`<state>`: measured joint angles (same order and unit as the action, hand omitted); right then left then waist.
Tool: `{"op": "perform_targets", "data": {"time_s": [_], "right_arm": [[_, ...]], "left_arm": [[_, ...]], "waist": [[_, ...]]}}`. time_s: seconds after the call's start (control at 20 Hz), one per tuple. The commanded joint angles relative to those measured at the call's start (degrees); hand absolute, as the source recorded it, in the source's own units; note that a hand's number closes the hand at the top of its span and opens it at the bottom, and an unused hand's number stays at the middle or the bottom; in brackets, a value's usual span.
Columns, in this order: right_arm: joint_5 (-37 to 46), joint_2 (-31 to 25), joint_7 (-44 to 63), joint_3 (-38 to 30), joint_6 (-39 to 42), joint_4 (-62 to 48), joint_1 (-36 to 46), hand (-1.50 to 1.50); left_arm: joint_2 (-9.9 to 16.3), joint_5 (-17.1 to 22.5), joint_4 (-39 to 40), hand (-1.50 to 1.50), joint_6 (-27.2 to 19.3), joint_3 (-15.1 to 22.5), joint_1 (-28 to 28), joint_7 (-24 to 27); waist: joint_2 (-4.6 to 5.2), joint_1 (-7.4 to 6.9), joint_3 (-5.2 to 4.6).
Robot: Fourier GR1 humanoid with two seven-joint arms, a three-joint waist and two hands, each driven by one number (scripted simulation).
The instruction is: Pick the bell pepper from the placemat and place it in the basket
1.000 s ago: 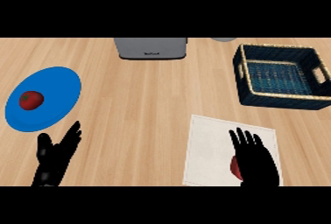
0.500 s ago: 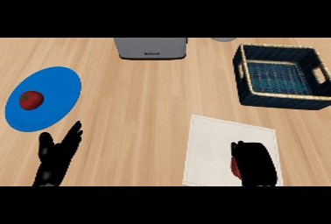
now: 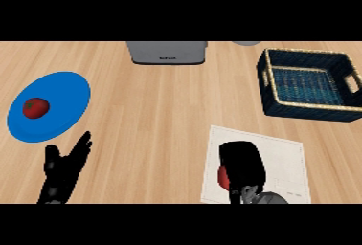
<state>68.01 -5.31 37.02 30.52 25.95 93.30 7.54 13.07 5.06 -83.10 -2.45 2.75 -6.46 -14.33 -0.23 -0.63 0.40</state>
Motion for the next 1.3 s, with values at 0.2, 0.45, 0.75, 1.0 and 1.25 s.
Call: {"op": "perform_targets", "data": {"time_s": [0.2,0.45,0.75,1.0,1.25], "right_arm": [[-0.67,5.21,5.05,0.17,-6.25,0.94,8.78,1.50],[-17.42,5.28,7.72,-6.18,-23.82,15.27,8.63,1.50],[-17.75,5.30,15.01,-12.42,-26.57,22.82,20.23,1.50],[-17.30,3.85,25.02,-22.82,-17.07,26.46,32.47,1.50],[-19.75,0.37,29.05,-32.61,-13.56,21.12,44.32,1.50]], "left_arm": [[0.57,0.99,6.45,0.00,1.95,-2.67,0.62,0.55],[0.08,0.16,1.51,0.00,0.90,-0.91,-1.90,-1.42],[-2.37,-1.21,1.42,0.00,-1.01,0.45,-0.73,-1.73],[-1.36,-1.05,1.73,0.00,-0.06,-0.65,-2.84,-0.59],[-0.54,-1.24,5.14,0.00,0.70,-2.06,-0.31,0.58]], "waist": [[0.25,0.57,-0.42],[0.09,0.37,-0.03],[0.12,0.55,-0.40],[0.00,0.68,-0.46],[0.19,0.59,-0.50]]}}
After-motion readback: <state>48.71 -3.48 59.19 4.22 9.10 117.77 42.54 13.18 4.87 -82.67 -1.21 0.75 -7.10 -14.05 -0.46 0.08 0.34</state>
